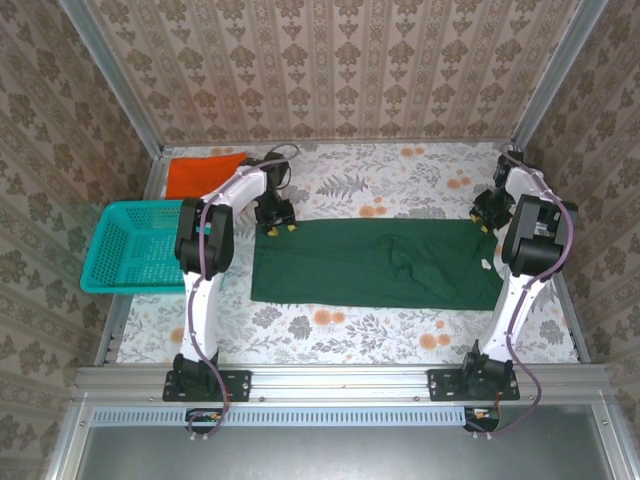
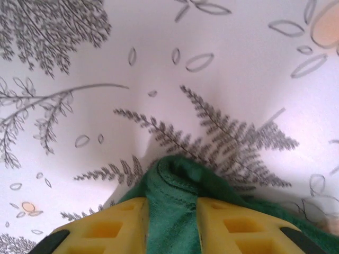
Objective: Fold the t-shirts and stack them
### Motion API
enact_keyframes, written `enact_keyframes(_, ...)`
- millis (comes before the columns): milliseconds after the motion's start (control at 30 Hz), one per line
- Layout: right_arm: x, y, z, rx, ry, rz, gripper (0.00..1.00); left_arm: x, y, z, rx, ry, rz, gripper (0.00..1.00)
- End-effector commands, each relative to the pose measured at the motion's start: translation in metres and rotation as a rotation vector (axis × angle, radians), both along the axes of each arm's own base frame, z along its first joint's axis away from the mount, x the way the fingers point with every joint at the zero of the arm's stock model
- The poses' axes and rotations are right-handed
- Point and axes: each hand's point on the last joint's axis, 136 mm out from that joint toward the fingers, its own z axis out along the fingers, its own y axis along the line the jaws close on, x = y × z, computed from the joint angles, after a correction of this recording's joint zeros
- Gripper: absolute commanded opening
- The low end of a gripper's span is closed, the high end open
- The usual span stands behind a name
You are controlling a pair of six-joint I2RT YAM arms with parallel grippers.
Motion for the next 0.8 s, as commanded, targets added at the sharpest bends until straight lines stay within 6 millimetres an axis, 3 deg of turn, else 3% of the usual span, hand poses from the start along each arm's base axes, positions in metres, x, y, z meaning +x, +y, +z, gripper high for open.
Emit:
enact_keyframes(0,0.006,-0.014,-0.016,-0.032,0.039,-0.005,0.36,-0.001,0.041,-0.021,0.142,0.051,0.012,0.44)
enact_keyframes(167,0.028,-0.018,-0.012,-0.026,-0.001,-0.019,0.42,0.01,0.041,-0.004,0.139,0.022,0.019,0.49)
enact_keyframes(300,0.045,-0.018,0.013,-0.048,-0.054,-0.002,0.54,0.024,0.033,0.022,0.108,-0.03,0.02,0.57)
enact_keyframes(433,0.053,-0.005,0.039,-0.057,-0.102,0.035,0.6,0.036,0.024,0.054,0.089,-0.11,0.027,0.68)
enact_keyframes(600,0.043,0.02,0.061,-0.101,-0.102,0.106,0.62,0.03,0.009,0.084,0.09,-0.182,-0.011,0.76)
enact_keyframes(767,0.016,0.053,0.066,-0.089,-0.114,0.118,0.55,0.003,-0.006,0.089,0.101,-0.193,-0.106,0.77)
